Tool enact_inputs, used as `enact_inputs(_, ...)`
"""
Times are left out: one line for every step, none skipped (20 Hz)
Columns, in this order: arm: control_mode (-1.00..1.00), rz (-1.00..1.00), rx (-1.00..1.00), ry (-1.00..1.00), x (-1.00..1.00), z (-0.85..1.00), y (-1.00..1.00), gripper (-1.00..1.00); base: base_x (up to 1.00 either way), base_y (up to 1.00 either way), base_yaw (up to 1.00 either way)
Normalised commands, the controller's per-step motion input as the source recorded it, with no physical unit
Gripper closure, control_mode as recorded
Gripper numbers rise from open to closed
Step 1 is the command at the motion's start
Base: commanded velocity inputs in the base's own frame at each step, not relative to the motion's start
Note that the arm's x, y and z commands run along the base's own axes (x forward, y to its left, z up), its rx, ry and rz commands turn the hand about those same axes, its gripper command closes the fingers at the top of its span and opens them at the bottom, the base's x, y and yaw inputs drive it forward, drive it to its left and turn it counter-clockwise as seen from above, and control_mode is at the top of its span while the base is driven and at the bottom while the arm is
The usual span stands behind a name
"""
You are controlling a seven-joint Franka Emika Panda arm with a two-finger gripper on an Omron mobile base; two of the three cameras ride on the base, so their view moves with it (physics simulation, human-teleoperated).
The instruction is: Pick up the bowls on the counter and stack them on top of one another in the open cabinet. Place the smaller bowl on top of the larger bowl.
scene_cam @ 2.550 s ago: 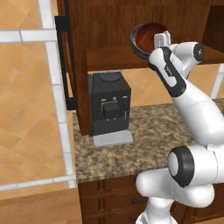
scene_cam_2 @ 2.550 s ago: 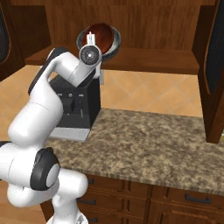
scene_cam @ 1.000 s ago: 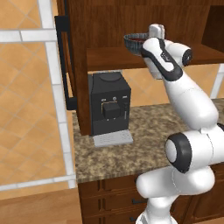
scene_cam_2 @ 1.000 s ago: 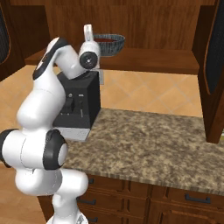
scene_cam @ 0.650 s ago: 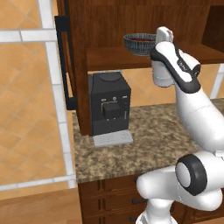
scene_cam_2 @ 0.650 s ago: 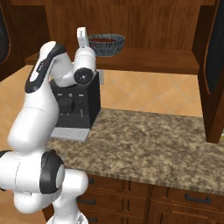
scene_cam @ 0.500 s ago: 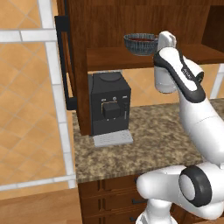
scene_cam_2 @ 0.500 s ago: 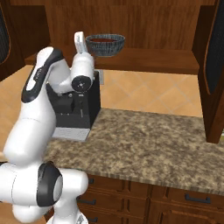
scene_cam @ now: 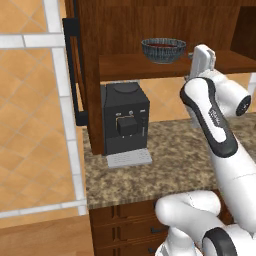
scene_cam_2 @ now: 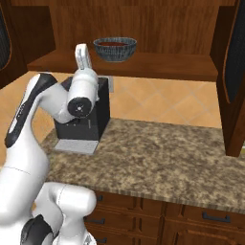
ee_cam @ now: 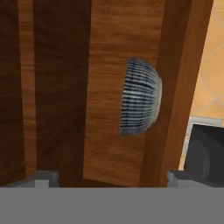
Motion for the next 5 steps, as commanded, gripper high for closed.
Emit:
enact_inputs(-1.00, 0.05, 0.00, 0.29, -1.00, 0.49, -0.41, -1.00, 0.00, 0.00, 0.00)
enact_inputs(-1.00, 0.00, -0.08, 0.25, -1.00, 0.27, -0.02, -1.00, 0.00, 0.00, 0.00)
enact_inputs(-1.00, 0.00, -0.14, 0.25, -1.00, 0.26, 0.00, -1.00, 0.00, 0.00, 0.00)
enact_inputs(-1.00, 0.00, -0.16, 0.30, -1.00, 0.22, 0.00, -1.00, 0.00, 0.00, 0.00)
enact_inputs(-1.00, 0.00, -0.20, 0.46, -0.98, 0.03, 0.00, -1.00, 0.00, 0.00, 0.00)
